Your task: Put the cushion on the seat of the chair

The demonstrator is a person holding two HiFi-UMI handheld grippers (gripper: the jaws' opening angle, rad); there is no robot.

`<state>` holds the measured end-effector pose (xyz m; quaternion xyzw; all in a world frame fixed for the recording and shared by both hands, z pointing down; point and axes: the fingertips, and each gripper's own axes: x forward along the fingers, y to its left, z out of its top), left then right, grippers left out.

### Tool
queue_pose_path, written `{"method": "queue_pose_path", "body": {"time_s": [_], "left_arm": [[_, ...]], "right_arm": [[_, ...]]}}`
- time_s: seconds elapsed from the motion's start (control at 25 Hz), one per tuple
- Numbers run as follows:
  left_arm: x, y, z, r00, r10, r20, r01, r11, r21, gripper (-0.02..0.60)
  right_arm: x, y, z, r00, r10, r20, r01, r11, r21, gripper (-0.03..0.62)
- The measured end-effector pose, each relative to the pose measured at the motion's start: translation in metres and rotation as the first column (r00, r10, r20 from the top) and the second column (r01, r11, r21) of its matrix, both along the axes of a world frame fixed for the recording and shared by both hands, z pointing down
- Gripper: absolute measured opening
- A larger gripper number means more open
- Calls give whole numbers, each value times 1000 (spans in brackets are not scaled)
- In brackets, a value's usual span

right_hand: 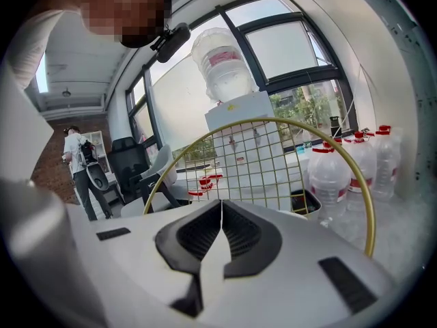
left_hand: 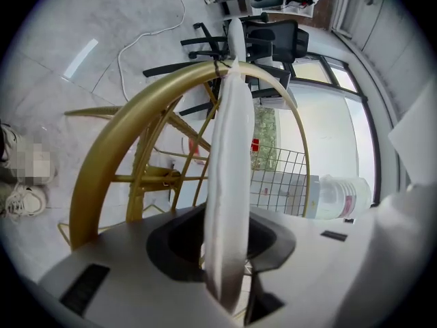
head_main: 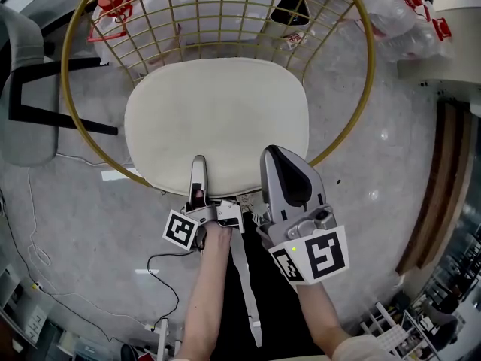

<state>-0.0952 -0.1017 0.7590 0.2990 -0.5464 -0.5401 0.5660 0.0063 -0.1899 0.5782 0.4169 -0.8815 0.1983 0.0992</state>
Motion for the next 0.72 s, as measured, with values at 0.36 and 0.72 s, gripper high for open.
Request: {"method": "queue_pose_path", "body": {"time_s": [0.36,0.72], "left_arm": [[6,14,-3,999,-17,-42,16,1000,-16,133],[19,56,-6,997,-25,-68,20,997,-68,133]], "right_arm": [[-10,3,2,1000,-24,1,24,1000,-15,18],[-11,9,-8,999,-33,4,34,999,-15,18]]}}
